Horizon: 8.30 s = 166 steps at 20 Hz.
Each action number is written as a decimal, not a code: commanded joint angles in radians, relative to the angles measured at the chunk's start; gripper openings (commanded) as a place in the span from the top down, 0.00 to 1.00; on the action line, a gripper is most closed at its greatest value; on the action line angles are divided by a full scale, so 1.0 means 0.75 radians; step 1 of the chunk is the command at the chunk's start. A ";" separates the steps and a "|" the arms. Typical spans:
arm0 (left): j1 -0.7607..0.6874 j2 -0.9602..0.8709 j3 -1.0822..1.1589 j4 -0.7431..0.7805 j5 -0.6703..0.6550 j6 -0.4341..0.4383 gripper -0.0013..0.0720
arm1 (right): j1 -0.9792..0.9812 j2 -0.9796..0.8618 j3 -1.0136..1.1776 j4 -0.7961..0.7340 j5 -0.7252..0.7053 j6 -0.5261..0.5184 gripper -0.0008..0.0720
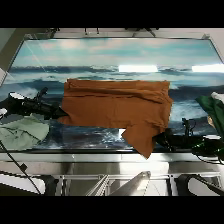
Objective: Fold the shirts.
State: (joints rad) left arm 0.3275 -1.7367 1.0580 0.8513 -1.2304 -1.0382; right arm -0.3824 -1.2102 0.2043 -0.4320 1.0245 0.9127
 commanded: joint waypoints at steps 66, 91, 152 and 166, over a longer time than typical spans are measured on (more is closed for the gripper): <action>-0.822 -0.632 1.187 -0.016 -0.005 -0.333 0.99 | 0.070 -0.864 1.503 -0.112 0.301 0.080 0.96; -0.561 0.494 0.283 -0.684 -0.306 -0.078 0.96 | 0.664 -0.527 1.607 0.009 0.011 0.180 0.96; -0.564 1.062 -0.485 -0.785 0.006 -0.033 0.32 | -0.849 -0.362 1.932 -1.276 0.755 1.080 0.96; -0.564 1.059 -0.485 -0.787 0.013 -0.033 0.32 | -0.986 -0.362 1.504 -1.481 0.822 1.074 0.05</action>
State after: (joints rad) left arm -0.0956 -0.9421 0.6949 0.2687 -1.2263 -1.0630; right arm -1.1370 -1.4818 1.3354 -1.5707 1.6001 1.7046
